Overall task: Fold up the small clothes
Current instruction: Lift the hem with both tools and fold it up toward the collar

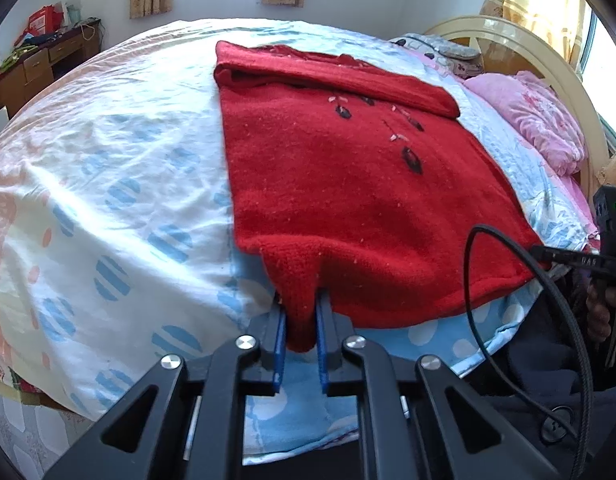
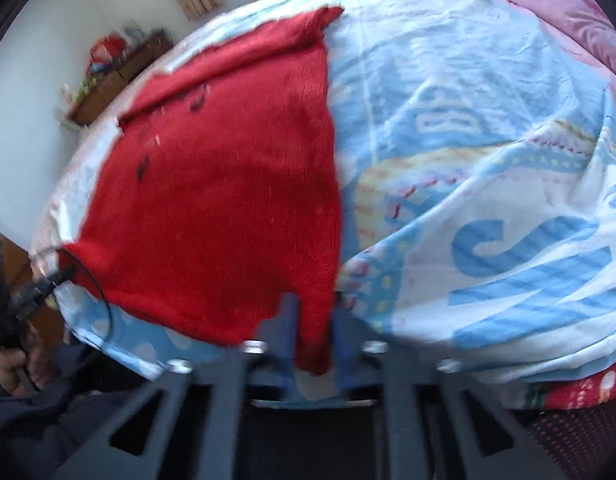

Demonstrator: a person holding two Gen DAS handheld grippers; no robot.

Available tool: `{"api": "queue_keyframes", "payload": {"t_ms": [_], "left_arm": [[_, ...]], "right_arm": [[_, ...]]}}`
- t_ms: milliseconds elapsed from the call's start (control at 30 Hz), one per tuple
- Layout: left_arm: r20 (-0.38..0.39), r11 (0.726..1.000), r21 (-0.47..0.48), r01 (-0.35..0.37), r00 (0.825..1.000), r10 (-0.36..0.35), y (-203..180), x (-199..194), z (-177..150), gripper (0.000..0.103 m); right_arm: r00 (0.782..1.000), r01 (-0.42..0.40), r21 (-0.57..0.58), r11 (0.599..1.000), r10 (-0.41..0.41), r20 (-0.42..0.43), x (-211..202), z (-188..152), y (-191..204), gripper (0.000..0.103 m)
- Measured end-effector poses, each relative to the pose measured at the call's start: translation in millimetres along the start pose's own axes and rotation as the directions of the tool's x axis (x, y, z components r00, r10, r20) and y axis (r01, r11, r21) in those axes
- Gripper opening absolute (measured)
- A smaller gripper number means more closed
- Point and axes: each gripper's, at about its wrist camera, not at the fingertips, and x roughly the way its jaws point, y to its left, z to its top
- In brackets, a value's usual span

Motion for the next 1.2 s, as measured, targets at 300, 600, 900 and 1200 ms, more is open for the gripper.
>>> {"api": "queue_keyframes", "payload": {"t_ms": [300,600,900,1200], "left_arm": [[0.065,0.995,-0.057,0.086,0.994,-0.082,6.6,-13.5,14.7,0.013],[0.091,0.989,-0.083,0.123,0.989,-0.116,11.1,-15.1,29.4,0.012],[0.146,0.983,-0.119,0.140,0.982,-0.122,21.4,-2.2,69.6,0.012],[0.299,0.978,-0.113,0.175,0.945,-0.134,26.6,-43.4,111.0,0.012]], "right_arm": [[0.982,-0.159,0.029,0.987,0.155,0.107,-25.0,5.2,1.2,0.005],[0.956,-0.269,0.135,0.954,0.247,0.160,-31.8,15.1,-18.6,0.005],[0.924,-0.329,0.153,0.932,0.285,0.255,-47.8,62.6,-17.2,0.005],[0.872,-0.374,0.077,0.924,0.322,0.370,-87.2,105.2,10.3,0.005]]}}
